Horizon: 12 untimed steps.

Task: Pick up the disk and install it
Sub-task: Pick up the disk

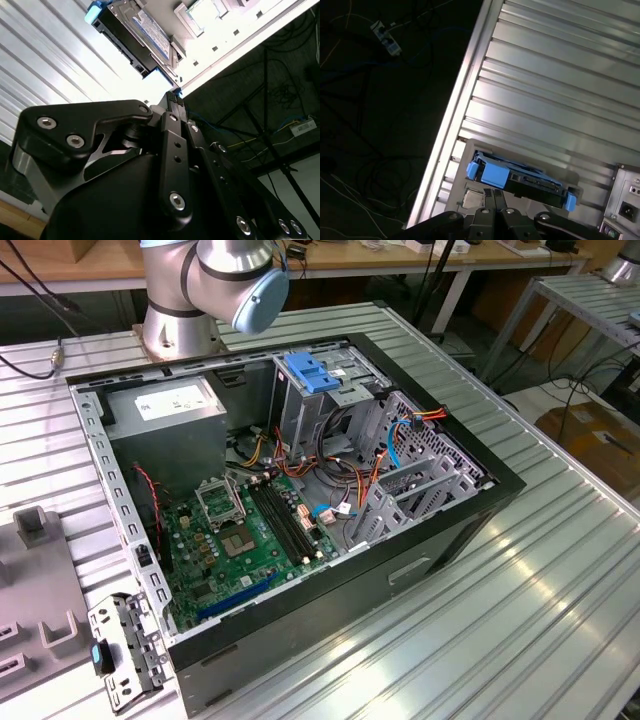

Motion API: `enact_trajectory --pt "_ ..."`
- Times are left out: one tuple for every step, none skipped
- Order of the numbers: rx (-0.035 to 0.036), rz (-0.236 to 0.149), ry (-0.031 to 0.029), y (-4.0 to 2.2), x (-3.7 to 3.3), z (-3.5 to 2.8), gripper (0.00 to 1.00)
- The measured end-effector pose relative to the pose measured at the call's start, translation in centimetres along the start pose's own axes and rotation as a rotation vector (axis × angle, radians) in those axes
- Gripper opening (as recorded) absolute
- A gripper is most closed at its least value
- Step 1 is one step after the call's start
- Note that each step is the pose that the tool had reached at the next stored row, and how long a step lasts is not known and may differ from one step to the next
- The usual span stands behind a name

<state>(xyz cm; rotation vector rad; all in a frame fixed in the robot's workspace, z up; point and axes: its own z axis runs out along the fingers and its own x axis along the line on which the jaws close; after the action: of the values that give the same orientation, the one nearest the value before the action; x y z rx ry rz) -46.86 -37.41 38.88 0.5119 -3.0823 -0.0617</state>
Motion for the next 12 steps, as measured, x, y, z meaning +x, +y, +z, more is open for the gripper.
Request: enact_trajectory --pt "0.0001 -0.012 0.0005 0.0 0.0 0.0 0.11" --pt "0.0002 -0.027 0.0011 0.0 0.0 0.0 0.11" --pt "0.0003 -0.04 0.0016 0.0 0.0 0.0 0.11" --pt "0.0006 -0.07 0.0029 0.0 0.0 0.0 0.11" --pt "0.0008 -0.087 0.0036 0.0 0.0 0.0 0.11" --pt "0.001 -0.111 0.0046 0.0 0.0 0.0 0.11" --pt "0.0013 -0.137 0.0057 0.0 0.0 0.0 0.11" --pt "0.0014 -0.153 0.0064 0.0 0.0 0.0 0.11" --pt "0.0017 -0.184 0.0078 0.0 0.0 0.0 0.11" --pt "0.0019 -0.203 0.0085 0.0 0.0 0.0 0.11" --pt "0.0021 -0.222 0.0093 0.0 0.0 0.0 0.11" --pt "0.0025 -0.26 0.0108 0.0 0.0 0.0 0.11"
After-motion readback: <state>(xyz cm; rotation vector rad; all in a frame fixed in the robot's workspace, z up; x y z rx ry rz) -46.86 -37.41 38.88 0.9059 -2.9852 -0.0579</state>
